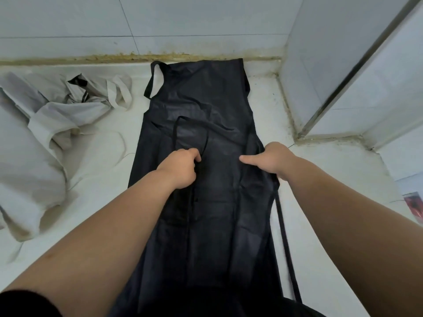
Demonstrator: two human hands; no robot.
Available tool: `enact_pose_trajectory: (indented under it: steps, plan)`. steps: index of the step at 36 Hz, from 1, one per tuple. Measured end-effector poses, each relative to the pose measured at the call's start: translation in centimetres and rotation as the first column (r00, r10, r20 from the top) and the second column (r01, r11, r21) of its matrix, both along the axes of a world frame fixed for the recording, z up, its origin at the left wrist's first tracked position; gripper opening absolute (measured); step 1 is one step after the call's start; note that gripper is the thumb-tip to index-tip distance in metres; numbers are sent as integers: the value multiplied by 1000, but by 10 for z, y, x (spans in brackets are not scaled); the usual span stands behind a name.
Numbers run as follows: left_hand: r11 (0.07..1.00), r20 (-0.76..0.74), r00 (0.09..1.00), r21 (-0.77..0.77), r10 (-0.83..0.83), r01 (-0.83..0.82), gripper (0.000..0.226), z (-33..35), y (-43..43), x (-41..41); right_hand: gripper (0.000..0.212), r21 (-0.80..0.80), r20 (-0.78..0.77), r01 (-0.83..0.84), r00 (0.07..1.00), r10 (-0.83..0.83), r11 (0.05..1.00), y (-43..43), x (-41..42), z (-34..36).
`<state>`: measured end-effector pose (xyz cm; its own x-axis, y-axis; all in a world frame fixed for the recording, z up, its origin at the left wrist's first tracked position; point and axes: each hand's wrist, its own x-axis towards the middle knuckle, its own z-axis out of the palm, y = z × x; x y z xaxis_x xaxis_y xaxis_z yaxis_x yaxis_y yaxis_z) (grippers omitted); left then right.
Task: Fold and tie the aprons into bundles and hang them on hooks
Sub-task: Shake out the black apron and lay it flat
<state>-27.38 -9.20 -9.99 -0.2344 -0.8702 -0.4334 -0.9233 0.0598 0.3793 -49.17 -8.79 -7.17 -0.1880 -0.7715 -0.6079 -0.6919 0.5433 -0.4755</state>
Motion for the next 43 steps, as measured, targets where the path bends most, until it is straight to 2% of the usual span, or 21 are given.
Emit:
enact_pose_trajectory:
  steps: [4, 7, 10, 12, 14, 15, 17, 19, 21, 23, 25, 28, 30, 34, 37, 38, 41, 43]
  plan:
    - [995, -48, 996, 70, 69, -65, 41, 2, 7, -7, 23, 46, 74, -58, 996, 55, 997, 1, 8, 3]
    - [991, -91, 988, 64, 122, -116, 35, 3, 13, -6, 14, 102, 180, 6, 983, -25, 995, -1, 21, 9]
    - [982, -157, 971, 71, 183, -173, 29, 6, 21, -2, 44, 205, 398, 42, 909, -122, 978, -3, 34, 17]
    - [971, -239, 942, 89, 236, -221, 28, 9, 27, 1, 64, 319, 623, -24, 758, -191, 947, -1, 43, 19]
    - [951, -332, 891, 124, 309, -283, 30, 9, 35, 3, 67, 386, 743, -77, 616, -261, 919, 5, 53, 16]
    - [944, -363, 871, 137, 330, -301, 33, 10, 38, 4, 64, 386, 747, -75, 610, -264, 919, 9, 59, 13]
    - [942, -403, 852, 136, 335, -306, 44, 9, 45, 5, 53, 282, 665, 45, 710, -229, 958, 14, 68, 3]
    - [953, -384, 873, 70, 299, -296, 59, 6, 55, 9, 40, 82, 518, 189, 831, -203, 979, 21, 72, -8]
    - [954, -343, 895, 15, 286, -299, 64, 5, 62, 13, 37, -87, 377, 187, 915, -141, 979, 27, 66, -16]
    - [959, -306, 912, 10, 272, -283, 60, 5, 72, 16, 35, -132, 302, 166, 946, -120, 977, 45, 60, -15]
    - [971, -266, 934, 48, 237, -233, 54, 6, 86, 17, 28, -107, 205, 72, 978, -48, 992, 67, 58, -13]
    - [976, -247, 945, 94, 216, -199, 51, 5, 107, 17, 15, 101, 143, -5, 990, -10, 995, 99, 63, -11]
    - [973, -230, 946, 86, 229, -214, 48, 5, 116, 18, 10, 163, 106, -51, 994, 34, 985, 114, 65, -11]
    - [980, -210, 958, 90, 194, -179, 44, 11, 138, 18, 26, 104, 25, -125, 992, 123, 987, 145, 68, -11]
    - [985, -166, 974, 106, 152, -136, 50, 15, 154, 14, 15, 51, -7, -151, 988, 152, 987, 161, 69, -9]
    - [984, -140, 979, 117, 147, -131, 55, 13, 159, 14, 10, 27, -3, -154, 988, 154, 988, 166, 70, -8]
    - [977, -103, 980, 147, 171, -155, 85, 8, 172, 10, 14, -3, 43, -135, 990, 135, 991, 180, 70, -7]
    - [976, -101, 980, 156, 171, -155, 80, 6, 180, 6, 17, 68, 120, -103, 988, 94, 992, 187, 71, -6]
